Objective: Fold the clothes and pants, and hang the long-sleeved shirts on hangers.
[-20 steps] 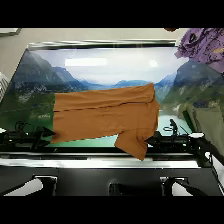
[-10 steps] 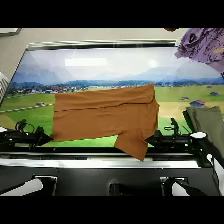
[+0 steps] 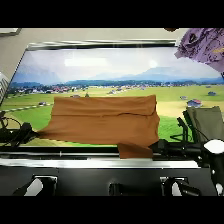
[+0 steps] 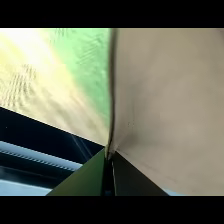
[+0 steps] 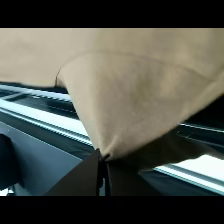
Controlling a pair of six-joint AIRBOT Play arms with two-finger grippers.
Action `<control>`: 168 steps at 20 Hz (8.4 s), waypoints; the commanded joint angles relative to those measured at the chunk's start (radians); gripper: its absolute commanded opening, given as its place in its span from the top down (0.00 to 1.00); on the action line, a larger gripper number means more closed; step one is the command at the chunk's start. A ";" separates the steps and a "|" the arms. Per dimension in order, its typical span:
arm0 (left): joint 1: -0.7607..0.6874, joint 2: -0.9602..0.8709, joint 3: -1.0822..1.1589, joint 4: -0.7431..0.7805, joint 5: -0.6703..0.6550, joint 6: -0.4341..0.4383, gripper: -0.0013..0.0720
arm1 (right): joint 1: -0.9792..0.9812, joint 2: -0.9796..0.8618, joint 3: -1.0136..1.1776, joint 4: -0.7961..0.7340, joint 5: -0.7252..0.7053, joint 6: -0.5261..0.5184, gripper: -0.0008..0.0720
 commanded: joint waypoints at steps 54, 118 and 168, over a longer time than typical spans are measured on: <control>-0.340 -0.533 0.787 0.177 0.274 -0.086 0.02 | -0.146 -1.140 0.989 0.025 -0.013 -0.107 0.05; -0.699 -0.722 1.328 0.206 0.009 -0.421 0.96 | 0.627 -0.977 1.504 -0.537 0.124 0.892 0.95; -0.460 -0.652 1.322 0.206 -0.056 -0.363 0.96 | 0.215 -1.097 0.654 0.282 -0.294 -0.128 0.28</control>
